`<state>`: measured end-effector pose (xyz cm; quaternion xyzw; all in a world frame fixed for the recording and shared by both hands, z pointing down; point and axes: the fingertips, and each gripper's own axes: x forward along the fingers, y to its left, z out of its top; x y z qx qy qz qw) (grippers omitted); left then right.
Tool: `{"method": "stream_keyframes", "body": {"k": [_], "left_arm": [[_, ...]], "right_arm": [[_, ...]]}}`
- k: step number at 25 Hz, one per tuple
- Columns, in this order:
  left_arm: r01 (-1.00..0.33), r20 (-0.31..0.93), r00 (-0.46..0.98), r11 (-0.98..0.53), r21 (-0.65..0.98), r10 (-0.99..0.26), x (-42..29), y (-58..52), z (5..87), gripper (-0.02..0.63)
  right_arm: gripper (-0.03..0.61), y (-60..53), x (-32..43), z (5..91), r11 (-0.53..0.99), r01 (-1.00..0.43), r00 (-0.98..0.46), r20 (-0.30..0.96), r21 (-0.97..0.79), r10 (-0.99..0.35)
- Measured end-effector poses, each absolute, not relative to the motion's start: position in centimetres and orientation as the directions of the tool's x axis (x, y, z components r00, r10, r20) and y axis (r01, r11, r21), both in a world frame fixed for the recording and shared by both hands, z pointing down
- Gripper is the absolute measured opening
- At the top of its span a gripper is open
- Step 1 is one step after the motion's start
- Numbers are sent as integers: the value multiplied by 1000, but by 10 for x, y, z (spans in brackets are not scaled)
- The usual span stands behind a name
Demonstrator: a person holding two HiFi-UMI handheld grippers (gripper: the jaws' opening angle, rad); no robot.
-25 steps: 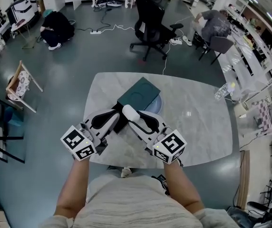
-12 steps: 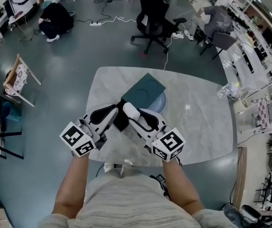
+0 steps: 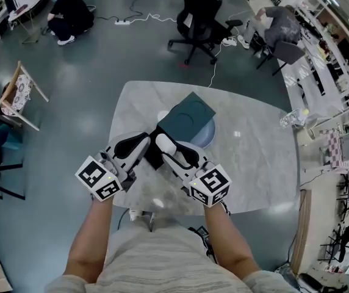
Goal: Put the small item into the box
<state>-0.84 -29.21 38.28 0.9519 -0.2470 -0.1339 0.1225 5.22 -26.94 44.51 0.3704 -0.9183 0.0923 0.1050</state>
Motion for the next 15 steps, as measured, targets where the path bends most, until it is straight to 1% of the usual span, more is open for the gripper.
{"method": "stream_keyframes", "body": {"k": [15], "left_arm": [[-447, -179, 839, -838, 314, -515, -15, -306, 403, 31]], "right_arm": [[186, -287, 46, 504, 684, -718, -671, 387, -128, -632]]}}
